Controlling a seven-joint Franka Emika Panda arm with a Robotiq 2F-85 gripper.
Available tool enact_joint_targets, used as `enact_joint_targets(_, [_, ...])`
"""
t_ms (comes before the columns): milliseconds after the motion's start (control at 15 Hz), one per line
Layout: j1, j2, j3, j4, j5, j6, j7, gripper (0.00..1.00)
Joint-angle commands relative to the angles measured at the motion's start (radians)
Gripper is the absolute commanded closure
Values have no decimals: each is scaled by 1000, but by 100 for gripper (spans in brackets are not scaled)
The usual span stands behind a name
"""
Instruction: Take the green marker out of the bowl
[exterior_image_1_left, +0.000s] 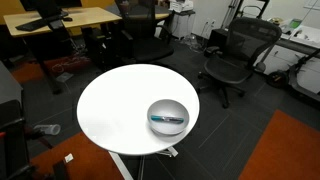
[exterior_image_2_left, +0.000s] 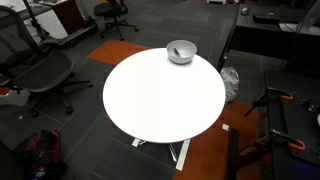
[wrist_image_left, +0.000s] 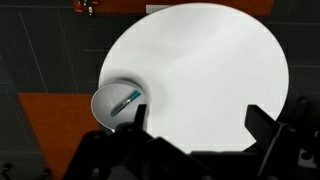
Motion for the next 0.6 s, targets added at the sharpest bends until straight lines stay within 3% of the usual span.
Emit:
enact_joint_targets(0, [-6, 0, 5, 2, 4, -3, -3, 0])
enact_joint_targets(533, [-9, 14, 4, 5, 6, 15, 6, 0])
